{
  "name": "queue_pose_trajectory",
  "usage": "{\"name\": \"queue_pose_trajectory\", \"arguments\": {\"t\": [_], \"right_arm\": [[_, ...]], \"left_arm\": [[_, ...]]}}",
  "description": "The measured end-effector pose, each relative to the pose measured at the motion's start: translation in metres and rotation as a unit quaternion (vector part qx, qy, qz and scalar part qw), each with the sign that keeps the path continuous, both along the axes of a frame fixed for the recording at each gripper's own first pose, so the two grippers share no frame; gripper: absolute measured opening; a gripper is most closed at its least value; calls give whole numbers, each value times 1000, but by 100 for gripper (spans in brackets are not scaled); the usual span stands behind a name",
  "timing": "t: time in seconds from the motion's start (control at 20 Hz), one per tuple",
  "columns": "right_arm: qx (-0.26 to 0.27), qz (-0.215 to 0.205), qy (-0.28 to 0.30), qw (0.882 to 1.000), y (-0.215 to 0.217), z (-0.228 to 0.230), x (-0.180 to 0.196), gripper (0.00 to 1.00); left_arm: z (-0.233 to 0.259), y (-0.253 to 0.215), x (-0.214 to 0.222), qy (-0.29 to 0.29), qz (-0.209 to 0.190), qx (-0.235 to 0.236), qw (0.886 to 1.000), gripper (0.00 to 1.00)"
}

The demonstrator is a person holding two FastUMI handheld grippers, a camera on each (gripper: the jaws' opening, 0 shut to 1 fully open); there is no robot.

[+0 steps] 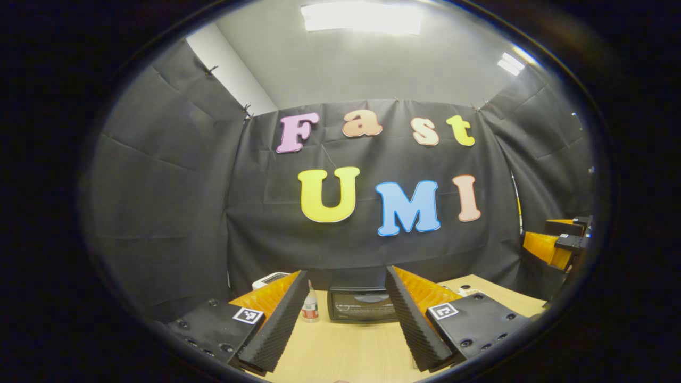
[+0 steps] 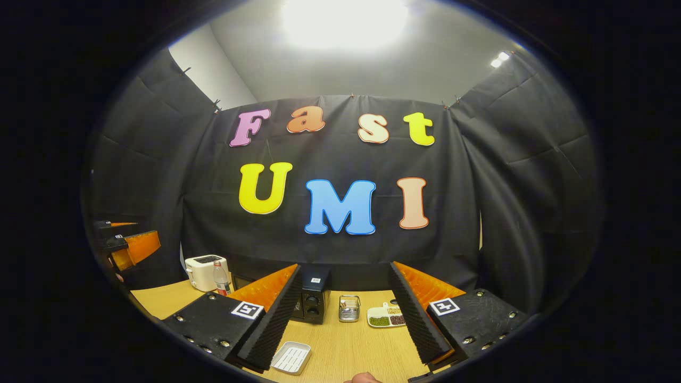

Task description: Open the electric oven with the left hand, put the food in, and close the electric oven.

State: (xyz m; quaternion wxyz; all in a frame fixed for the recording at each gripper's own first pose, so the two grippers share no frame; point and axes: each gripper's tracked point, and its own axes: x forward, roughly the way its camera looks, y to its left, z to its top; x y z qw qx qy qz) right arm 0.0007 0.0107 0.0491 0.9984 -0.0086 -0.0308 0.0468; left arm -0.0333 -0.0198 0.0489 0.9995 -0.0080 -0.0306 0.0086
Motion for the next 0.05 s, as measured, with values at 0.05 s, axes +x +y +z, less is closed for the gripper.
{"name": "queue_pose_trajectory", "arguments": {"t": [0.05], "right_arm": [[-1, -1, -2, 1000, -1, 1, 0, 98]], "left_arm": [[-1, 0, 2, 1, 0, 2, 1000, 90]]}}
